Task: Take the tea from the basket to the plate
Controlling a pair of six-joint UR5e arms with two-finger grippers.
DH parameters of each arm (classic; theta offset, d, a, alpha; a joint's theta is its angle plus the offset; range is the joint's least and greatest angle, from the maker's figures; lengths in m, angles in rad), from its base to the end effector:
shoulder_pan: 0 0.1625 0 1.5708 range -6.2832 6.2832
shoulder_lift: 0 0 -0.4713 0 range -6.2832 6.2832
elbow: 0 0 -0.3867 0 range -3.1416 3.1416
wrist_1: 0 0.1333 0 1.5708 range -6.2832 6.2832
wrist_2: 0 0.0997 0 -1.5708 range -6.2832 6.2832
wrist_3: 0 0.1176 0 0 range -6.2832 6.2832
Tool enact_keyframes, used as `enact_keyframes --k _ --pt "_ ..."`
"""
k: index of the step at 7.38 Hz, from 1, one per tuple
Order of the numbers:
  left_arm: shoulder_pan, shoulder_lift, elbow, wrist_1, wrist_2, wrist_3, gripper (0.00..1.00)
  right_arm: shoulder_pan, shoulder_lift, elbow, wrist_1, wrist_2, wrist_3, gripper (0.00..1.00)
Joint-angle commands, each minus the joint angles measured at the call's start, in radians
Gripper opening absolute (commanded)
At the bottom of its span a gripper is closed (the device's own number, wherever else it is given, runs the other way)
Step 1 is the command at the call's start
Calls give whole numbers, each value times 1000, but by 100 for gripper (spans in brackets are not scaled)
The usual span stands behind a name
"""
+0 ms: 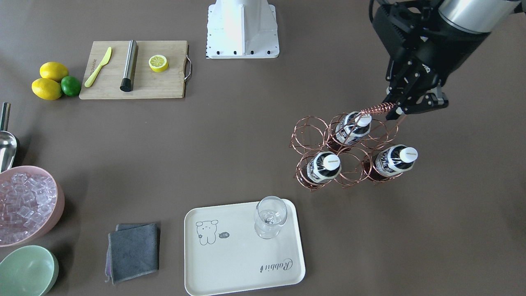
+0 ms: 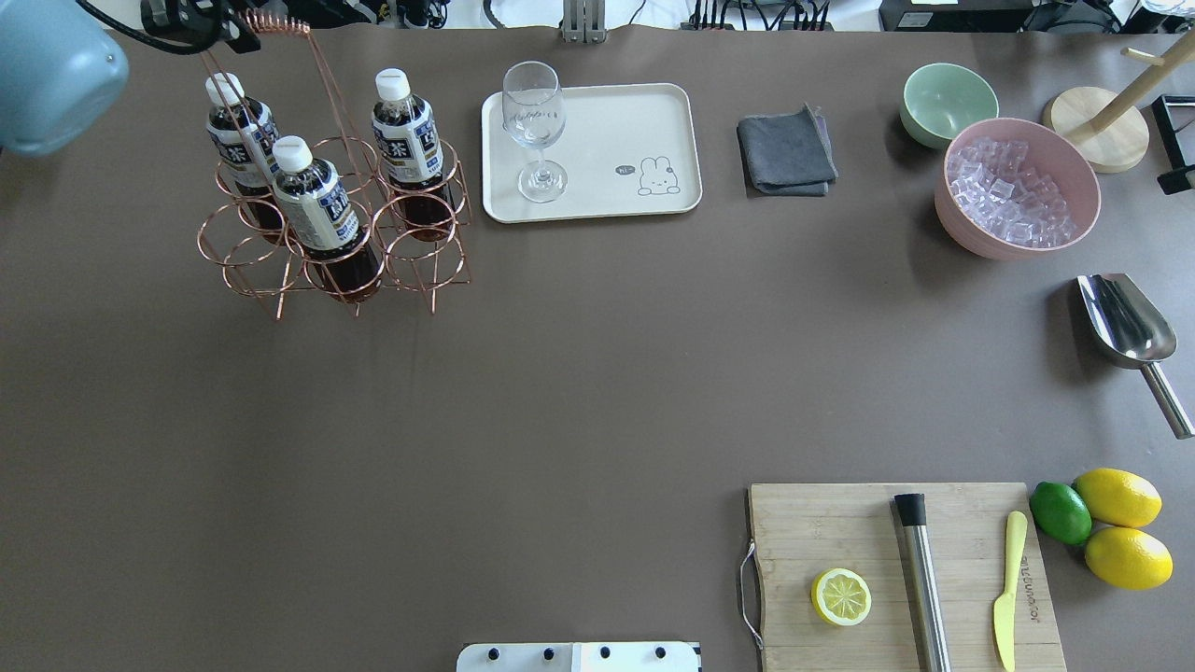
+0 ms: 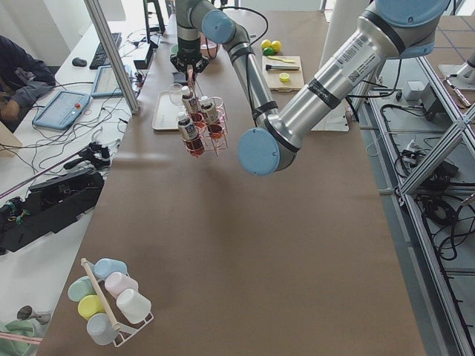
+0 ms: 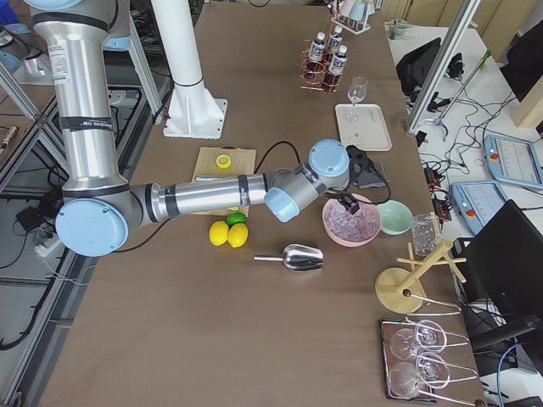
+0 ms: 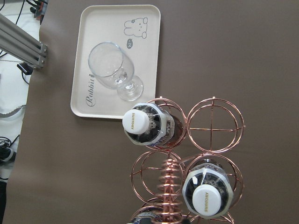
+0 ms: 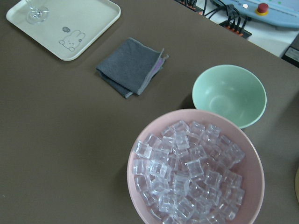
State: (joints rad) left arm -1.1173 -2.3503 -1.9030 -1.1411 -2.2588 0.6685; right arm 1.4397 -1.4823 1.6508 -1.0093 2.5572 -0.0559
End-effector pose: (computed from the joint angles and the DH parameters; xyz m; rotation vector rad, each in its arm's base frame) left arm 0.2265 -0.5986 0.1587 0.7759 0.6308 1.2685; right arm -0.0357 -0.5404 0.5490 0.6375 -0.9721 -0.5250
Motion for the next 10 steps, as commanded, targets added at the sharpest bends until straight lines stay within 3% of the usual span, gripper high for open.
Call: enact_keyframes --k 1,3,5,6,7,10 --pt "160 -4 -140 17 70 -273 0 -19 75 43 128 32 150 100" --pt "221 -23 -154 17 77 -401 0 -129 109 41 304 -79 372 100" --pt "305 -59 -166 14 140 -541 0 -319 115 44 560 -284 630 100" --pt "361 -82 -165 11 180 -608 0 -435 116 47 695 -463 709 100" --pt "410 -87 -166 -5 220 -663 0 -509 143 49 731 -580 725 100" --pt "470 -92 -162 -37 255 -658 0 -551 185 50 732 -607 774 100"
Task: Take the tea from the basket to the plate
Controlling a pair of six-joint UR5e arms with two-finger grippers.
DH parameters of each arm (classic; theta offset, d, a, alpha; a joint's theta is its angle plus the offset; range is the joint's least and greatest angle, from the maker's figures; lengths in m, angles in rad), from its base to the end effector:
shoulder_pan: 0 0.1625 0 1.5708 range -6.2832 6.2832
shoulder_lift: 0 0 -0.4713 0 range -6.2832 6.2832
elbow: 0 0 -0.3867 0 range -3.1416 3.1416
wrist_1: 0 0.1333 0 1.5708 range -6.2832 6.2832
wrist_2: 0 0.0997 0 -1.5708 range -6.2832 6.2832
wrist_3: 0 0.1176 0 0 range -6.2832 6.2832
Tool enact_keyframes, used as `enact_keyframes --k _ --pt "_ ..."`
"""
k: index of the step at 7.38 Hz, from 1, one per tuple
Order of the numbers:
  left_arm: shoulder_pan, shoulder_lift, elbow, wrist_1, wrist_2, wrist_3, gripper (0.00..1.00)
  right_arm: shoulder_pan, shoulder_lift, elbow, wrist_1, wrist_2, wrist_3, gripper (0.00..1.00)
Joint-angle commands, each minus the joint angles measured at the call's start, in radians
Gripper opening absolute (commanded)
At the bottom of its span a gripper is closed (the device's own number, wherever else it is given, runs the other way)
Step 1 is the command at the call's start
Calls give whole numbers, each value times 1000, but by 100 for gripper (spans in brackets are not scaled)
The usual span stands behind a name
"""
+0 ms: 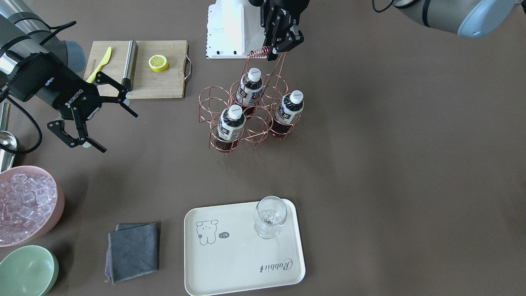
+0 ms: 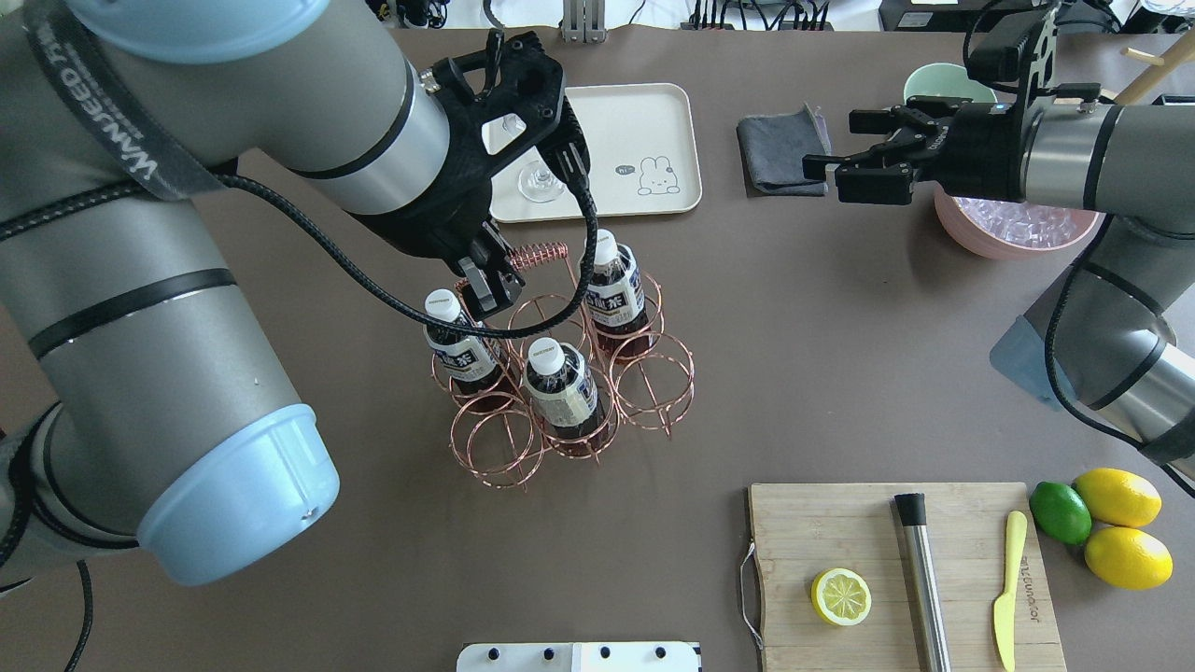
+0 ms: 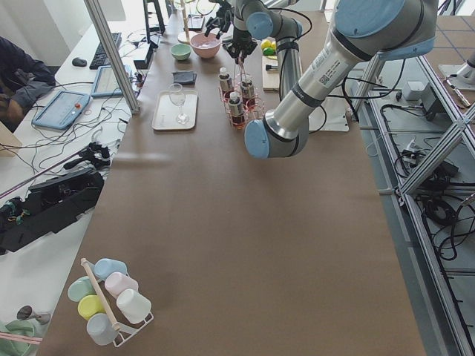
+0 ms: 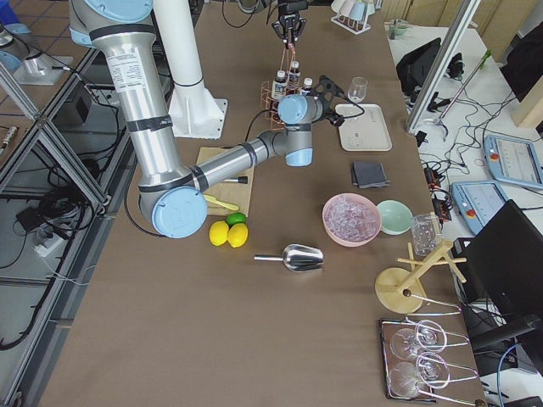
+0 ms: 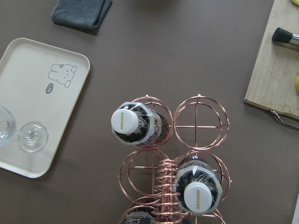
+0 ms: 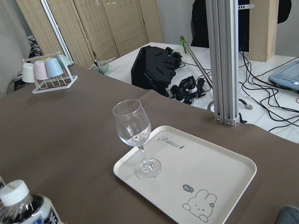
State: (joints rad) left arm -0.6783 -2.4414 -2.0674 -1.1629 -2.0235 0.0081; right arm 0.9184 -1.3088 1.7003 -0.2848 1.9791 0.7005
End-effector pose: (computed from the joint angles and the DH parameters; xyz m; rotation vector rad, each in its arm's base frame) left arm 0.4021 -0.4292 0.0666 0.7065 0.8190 1.0326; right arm -0.2810 -0.5105 0.3595 1.0941 -1.2719 -0.3058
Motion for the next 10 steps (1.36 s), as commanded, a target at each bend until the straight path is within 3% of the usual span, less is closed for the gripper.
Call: enact_keyframes --k 1,5,10 --pt "32 -2 1 -15 31 39 0 -48 17 -1 7 -40 16 100" --pt "97 -1 7 -35 123 153 0 -191 67 -1 0 -180 17 100" --pt "103 1 12 -41 123 153 0 -242 95 12 -11 -184 -7 100"
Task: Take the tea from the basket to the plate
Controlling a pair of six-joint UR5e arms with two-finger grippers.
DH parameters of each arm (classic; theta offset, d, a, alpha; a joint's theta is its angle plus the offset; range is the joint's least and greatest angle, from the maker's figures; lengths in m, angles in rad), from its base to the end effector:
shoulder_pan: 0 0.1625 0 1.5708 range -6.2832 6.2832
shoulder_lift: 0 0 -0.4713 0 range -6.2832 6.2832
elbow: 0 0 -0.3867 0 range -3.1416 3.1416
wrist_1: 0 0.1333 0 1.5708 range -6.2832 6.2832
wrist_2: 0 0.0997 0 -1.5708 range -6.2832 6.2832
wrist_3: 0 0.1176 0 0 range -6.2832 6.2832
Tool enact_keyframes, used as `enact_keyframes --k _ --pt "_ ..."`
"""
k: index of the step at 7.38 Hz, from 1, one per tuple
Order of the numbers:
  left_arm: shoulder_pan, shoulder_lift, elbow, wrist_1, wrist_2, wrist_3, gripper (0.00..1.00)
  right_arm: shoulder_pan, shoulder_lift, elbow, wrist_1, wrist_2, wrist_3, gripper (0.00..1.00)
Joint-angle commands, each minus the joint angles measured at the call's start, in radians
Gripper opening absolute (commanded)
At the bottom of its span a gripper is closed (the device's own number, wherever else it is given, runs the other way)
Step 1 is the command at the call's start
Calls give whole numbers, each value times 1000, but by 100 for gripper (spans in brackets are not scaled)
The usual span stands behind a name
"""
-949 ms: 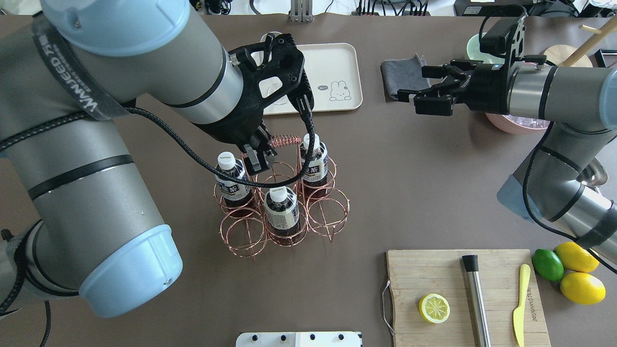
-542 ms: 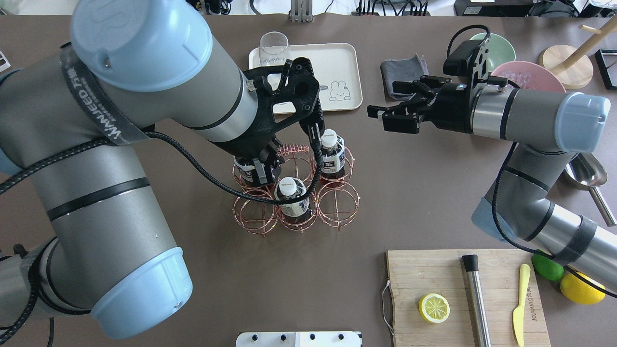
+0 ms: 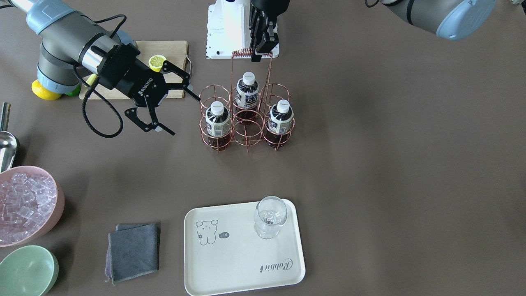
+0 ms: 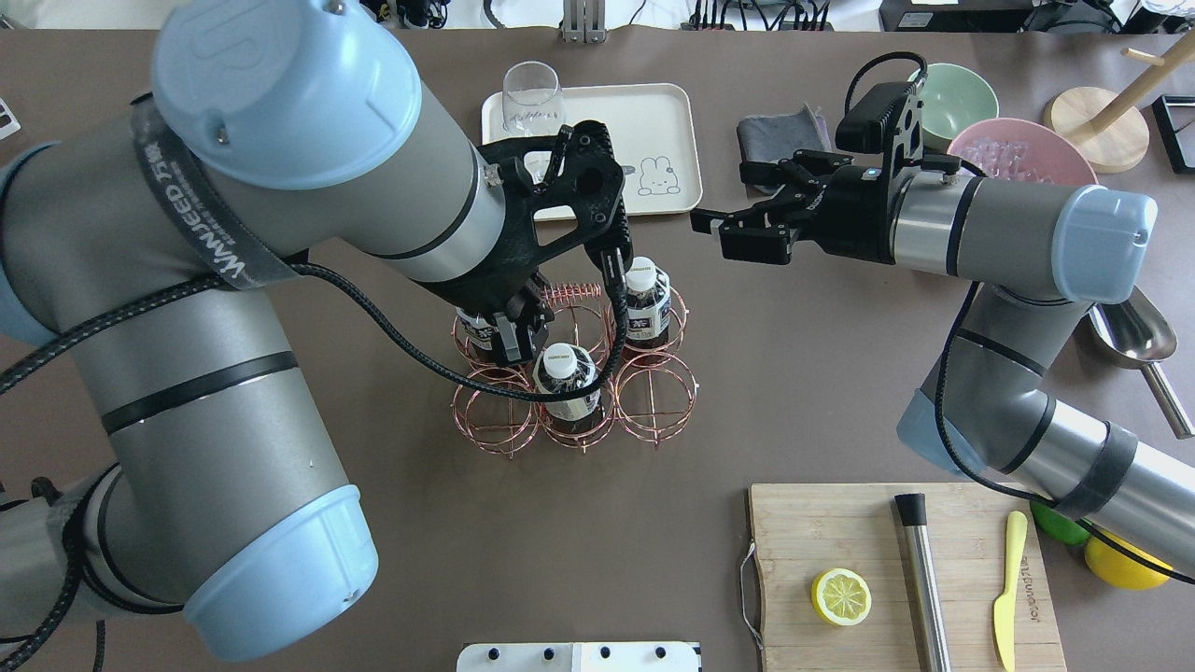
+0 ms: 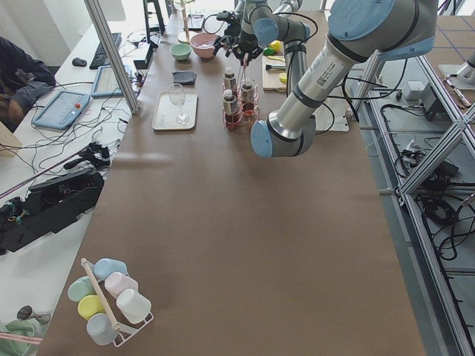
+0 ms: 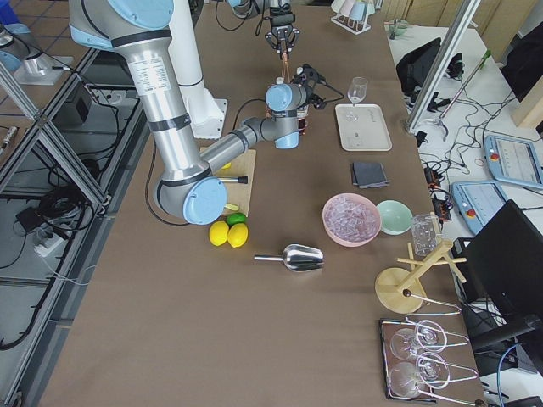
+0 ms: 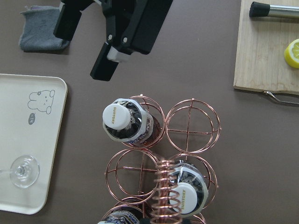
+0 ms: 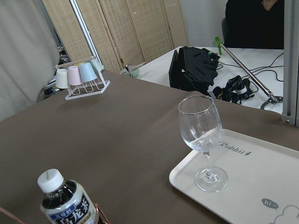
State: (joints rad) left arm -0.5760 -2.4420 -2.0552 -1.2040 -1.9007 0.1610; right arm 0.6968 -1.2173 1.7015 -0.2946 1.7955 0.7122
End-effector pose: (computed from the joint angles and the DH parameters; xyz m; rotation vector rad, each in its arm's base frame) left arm 0.4437 -0.4017 0.0661 0.8279 0.7209 1.2091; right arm -0.3908 -0.4667 0.3051 1.1170 -1.3680 -0.3152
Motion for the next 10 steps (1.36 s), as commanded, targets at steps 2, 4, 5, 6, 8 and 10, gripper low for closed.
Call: enact_keyframes --k 2,4,5,6,8,10 --pt "4 3 0 0 6 2 0 -61 18 41 -43 -1 -81 100" --pt "10 20 -6 0 14 6 0 -132 13 32 -46 -106 -95 100" --pt "10 20 -6 1 14 6 0 -135 10 32 -49 -122 -150 100" --pt "10 20 -6 1 15 6 0 -137 12 32 -54 -125 -151 100" --pt "8 20 -5 1 15 6 0 -144 12 21 -55 -133 -152 100" --pt "8 20 -3 1 15 6 0 -148 18 17 -69 -142 -152 100"
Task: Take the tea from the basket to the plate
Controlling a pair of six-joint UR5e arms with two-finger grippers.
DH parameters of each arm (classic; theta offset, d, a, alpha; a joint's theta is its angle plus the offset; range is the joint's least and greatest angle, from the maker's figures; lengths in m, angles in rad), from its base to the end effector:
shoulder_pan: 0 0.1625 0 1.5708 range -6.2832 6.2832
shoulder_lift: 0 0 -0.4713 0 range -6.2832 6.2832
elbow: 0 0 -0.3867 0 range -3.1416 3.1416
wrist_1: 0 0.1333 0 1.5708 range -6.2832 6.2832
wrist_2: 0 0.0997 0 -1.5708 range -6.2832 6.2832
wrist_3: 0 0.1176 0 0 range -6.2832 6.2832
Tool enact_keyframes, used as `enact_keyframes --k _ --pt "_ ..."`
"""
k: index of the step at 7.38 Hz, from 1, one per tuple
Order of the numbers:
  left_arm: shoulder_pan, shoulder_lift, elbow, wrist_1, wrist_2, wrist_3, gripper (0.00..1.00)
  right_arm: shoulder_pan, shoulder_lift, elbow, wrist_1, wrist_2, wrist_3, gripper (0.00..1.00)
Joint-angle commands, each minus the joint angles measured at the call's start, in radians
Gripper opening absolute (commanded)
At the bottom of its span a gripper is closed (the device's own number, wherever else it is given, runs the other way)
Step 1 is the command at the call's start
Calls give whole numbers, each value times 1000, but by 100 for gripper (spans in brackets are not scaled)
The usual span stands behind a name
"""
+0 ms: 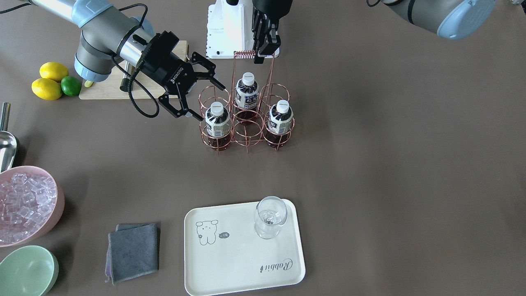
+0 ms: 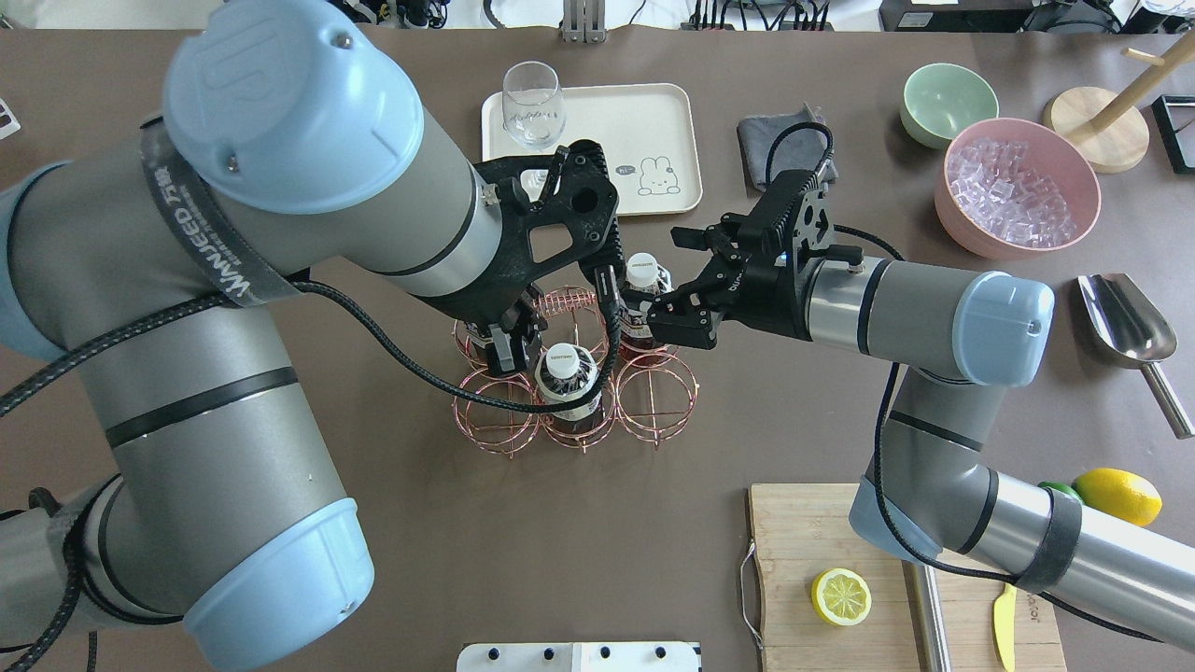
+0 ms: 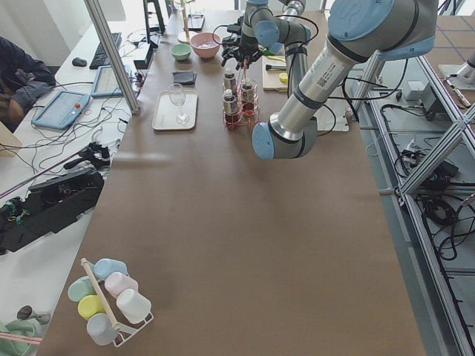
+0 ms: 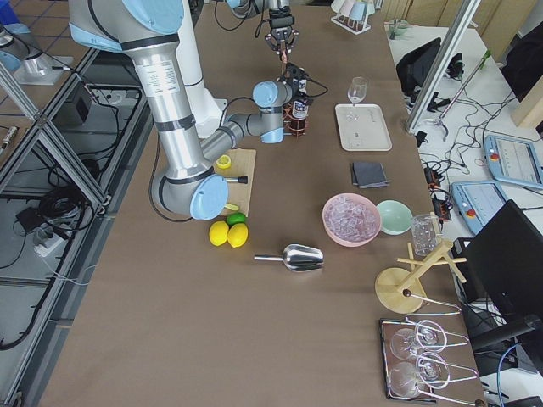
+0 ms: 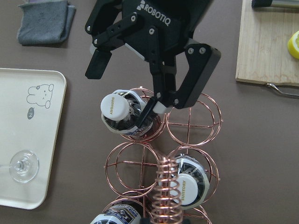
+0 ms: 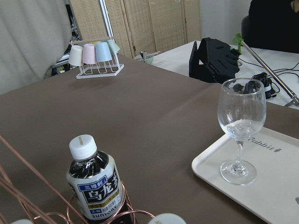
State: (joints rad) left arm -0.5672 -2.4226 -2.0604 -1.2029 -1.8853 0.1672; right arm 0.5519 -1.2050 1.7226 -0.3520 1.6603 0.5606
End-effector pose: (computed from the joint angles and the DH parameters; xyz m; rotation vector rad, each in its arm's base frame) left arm 0.4465 -0.3993 0.0768 0.8193 0.7032 1.2165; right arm -0.4497 -0.4211 0.2936 1.1865 -1.2913 -0.4135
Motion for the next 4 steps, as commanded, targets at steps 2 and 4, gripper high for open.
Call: enact_keyframes --k 2,4 --pt "0 0 2 0 0 0 0 -4 13 -12 -28 -31 -16 89" --pt "0 0 3 0 0 0 0 -4 18 -20 -30 -33 -28 78"
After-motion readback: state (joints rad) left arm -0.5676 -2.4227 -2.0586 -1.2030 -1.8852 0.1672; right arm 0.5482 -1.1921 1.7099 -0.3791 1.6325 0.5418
